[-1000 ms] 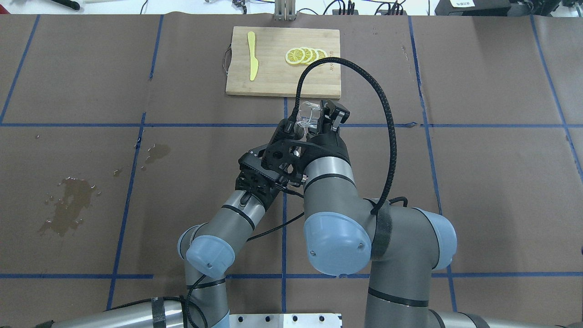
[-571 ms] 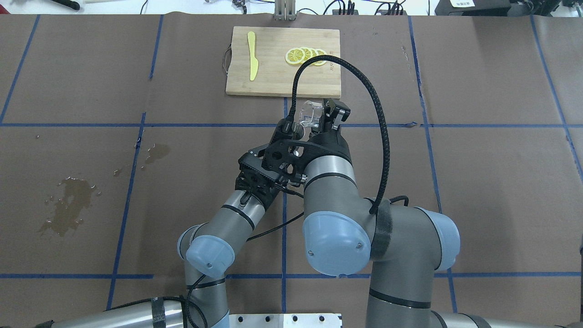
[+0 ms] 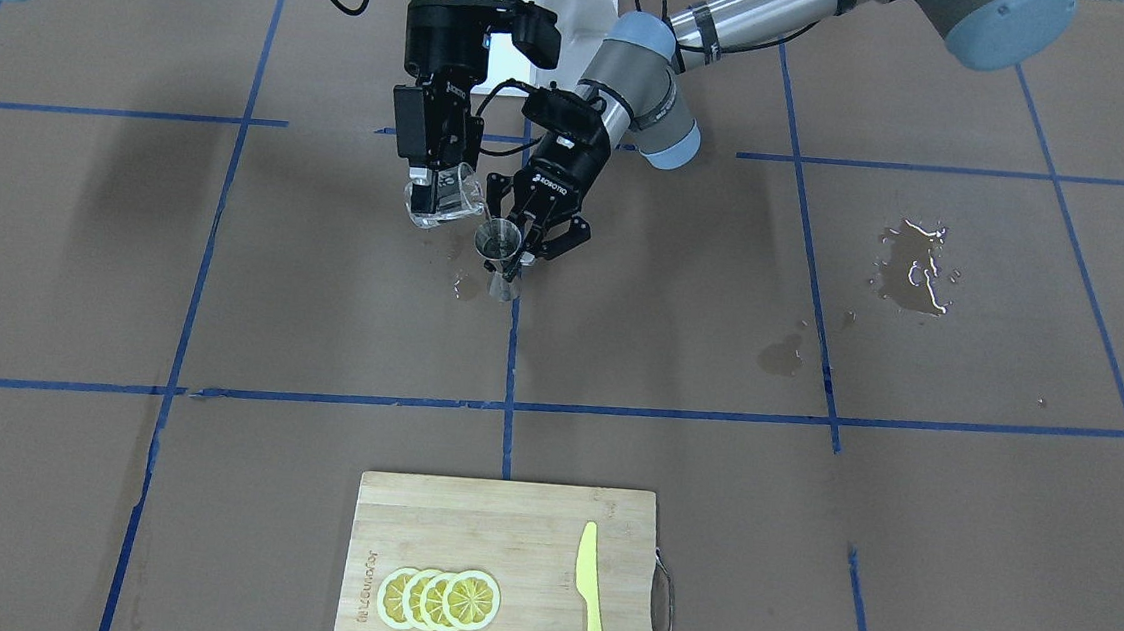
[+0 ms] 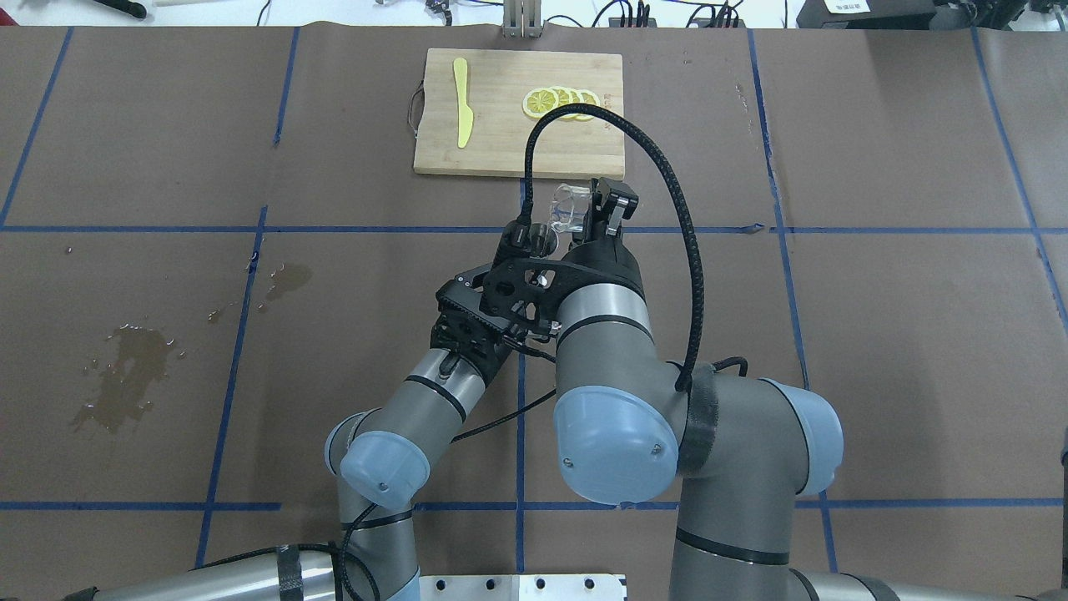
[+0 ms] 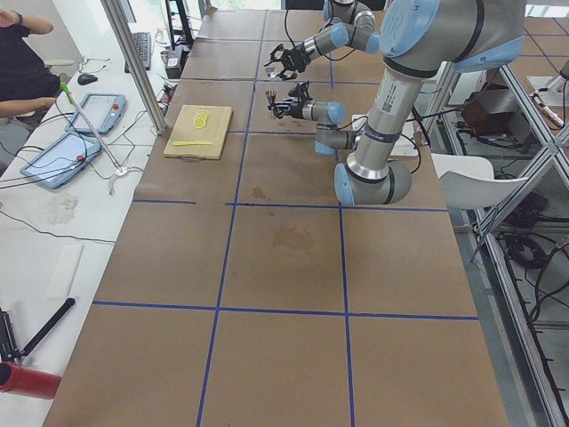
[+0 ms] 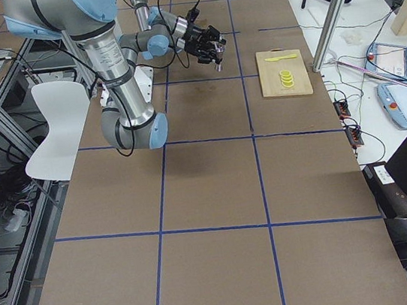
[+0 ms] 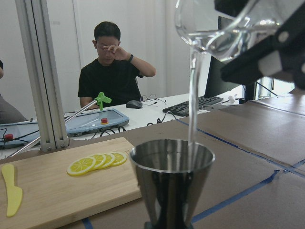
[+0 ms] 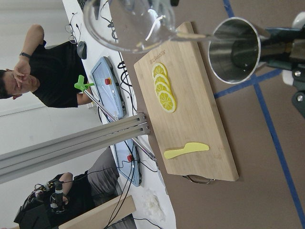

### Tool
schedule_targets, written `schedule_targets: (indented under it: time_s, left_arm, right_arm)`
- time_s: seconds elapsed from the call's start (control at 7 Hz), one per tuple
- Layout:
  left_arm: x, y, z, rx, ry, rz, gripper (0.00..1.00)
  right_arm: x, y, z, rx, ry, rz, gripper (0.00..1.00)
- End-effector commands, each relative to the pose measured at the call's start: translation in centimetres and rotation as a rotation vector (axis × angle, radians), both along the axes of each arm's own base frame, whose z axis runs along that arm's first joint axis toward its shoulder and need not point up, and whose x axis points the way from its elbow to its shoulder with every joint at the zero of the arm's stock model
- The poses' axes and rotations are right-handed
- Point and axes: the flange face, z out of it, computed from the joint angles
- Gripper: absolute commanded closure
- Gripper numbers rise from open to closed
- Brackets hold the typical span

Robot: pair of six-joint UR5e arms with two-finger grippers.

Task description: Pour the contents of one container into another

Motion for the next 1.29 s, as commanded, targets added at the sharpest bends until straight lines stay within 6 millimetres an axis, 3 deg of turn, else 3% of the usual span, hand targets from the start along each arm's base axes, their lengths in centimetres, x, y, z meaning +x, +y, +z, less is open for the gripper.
schedule_targets:
  time_s: [0.0, 0.43, 1.14]
  left_arm:
    - [0.0, 0.0, 0.0, 0.000, 0.001, 0.001, 1.00]
    - [-0.1, 0.0, -0.2, 0.001, 0.005, 0.001, 1.00]
    - [-0.1, 0.0, -0.2, 0.001, 0.005, 0.001, 1.00]
  right_arm:
    - [0.0, 0.0, -0.1, 0.013, 0.028, -0.010, 1.00]
    - [0.0, -0.2, -1.4, 0.025, 0.074, -0.019, 1.00]
    - [0.2, -0.5, -1.4, 0.049, 0.140, -0.037, 1.00]
